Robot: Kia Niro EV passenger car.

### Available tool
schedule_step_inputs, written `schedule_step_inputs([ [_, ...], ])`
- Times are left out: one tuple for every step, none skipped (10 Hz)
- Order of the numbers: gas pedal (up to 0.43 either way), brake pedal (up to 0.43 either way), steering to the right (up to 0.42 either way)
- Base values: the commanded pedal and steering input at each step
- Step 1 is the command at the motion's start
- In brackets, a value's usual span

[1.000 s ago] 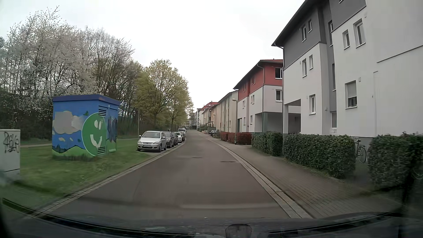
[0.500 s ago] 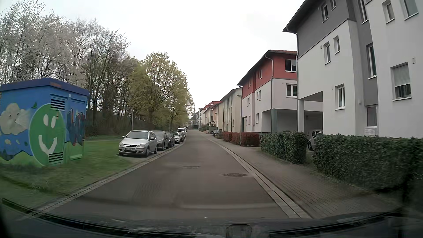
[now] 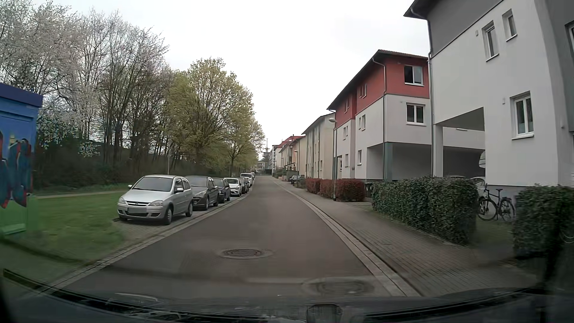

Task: Follow the waypoints while adhering to traffic rules and regulations

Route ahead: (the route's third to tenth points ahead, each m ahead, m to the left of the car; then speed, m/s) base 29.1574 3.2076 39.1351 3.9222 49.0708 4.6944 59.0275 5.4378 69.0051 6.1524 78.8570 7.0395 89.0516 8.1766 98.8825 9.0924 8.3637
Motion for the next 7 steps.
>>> schedule_step_inputs([
  [0.11, 0.0, -0.009],
  [0.11, 0.0, -0.011],
  [0.11, 0.0, -0.011],
  [0.11, 0.0, -0.011],
  [0.11, 0.0, -0.011],
  [0.11, 0.0, -0.011],
  [0.11, 0.0, -0.011],
])
